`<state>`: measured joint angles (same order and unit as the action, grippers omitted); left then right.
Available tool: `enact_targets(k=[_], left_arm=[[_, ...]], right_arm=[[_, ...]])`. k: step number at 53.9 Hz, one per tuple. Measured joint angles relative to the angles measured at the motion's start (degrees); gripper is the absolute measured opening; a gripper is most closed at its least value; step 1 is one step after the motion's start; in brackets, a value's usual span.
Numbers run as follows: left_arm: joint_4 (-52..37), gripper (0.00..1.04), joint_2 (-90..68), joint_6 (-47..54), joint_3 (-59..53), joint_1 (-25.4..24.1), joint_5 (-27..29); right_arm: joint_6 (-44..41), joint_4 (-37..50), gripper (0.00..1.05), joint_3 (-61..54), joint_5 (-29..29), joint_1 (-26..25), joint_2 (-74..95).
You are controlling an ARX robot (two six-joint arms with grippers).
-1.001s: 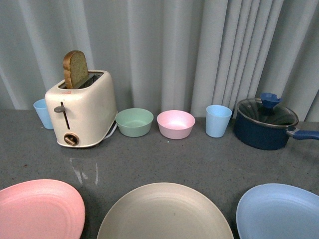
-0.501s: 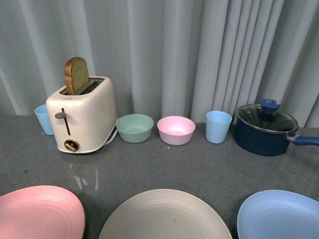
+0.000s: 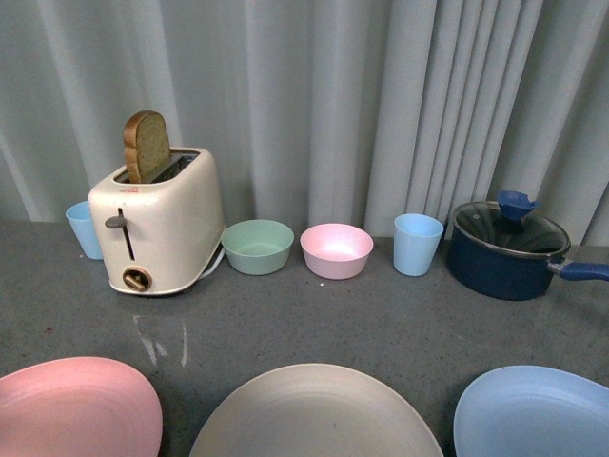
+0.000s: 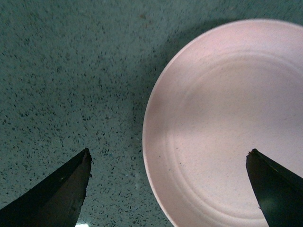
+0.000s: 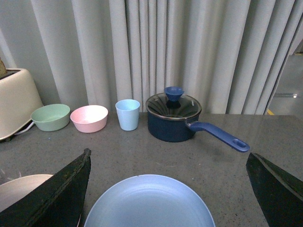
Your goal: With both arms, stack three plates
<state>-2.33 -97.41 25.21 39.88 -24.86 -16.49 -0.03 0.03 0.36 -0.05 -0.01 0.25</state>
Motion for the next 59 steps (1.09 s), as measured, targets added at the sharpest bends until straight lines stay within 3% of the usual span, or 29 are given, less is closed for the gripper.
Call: enact_targets(k=[11, 43, 59], left_arm=[[4.9, 0.98, -7.5, 2.8, 5.2, -0.5, 0.5], [5.1, 0.98, -15.4, 2.7, 10.5, 3.2, 7.0], [5.9, 0.98, -17.4, 2.5, 11.6, 4.0, 7.2]], right_arm=[[0.0, 0.0, 0.97, 0.0, 0.0, 0.0, 0.0], [0.0, 0.0, 0.97, 0.0, 0.0, 0.0, 0.0], [0.0, 0.0, 0.97, 0.0, 0.0, 0.0, 0.0]])
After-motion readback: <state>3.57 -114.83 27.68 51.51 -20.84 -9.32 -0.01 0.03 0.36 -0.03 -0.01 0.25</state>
